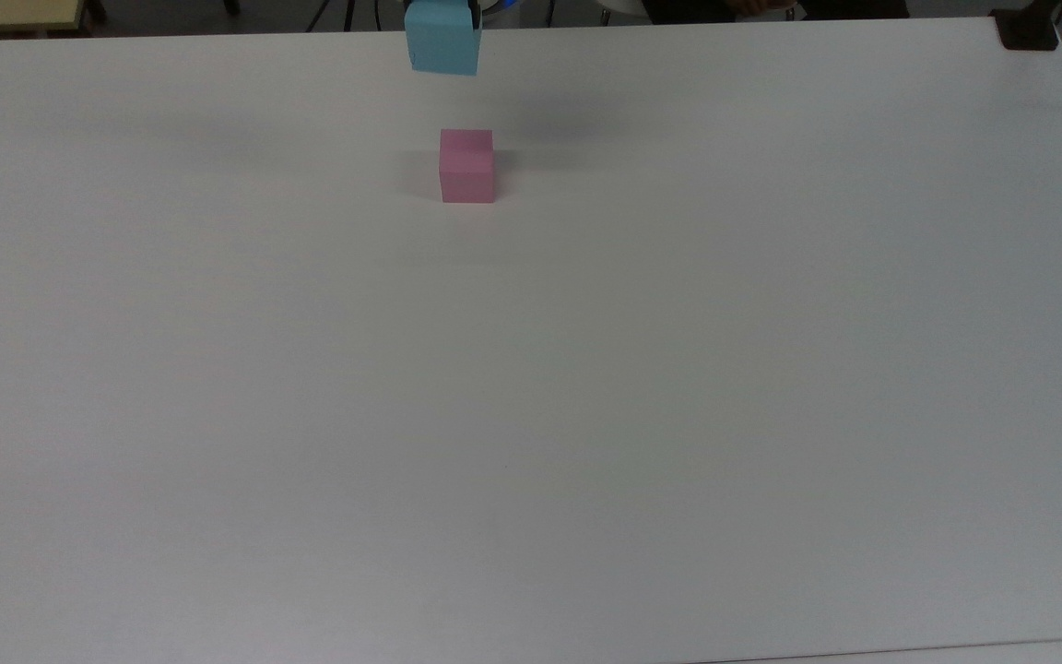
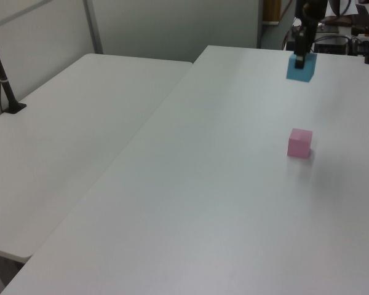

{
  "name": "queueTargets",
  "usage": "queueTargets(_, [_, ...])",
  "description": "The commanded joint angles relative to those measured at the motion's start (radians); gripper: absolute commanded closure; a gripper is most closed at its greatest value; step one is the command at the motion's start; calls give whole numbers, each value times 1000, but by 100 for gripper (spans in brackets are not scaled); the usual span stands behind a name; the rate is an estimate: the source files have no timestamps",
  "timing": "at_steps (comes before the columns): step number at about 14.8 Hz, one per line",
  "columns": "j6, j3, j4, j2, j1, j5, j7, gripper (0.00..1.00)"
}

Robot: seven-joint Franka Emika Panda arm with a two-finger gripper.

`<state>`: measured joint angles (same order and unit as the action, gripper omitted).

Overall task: Put blue cube on pink cube
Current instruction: 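Carry the light-blue cube over the pink cube, then lower the light-blue cube onto the pink cube's top face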

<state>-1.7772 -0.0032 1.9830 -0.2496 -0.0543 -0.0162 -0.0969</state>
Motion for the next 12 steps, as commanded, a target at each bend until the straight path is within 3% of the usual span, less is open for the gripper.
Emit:
queueTargets(1, [-117,11,178,-56,-4,-2,37,54])
queueTargets(12, [-344,12,371,-31,-10,64,36,56])
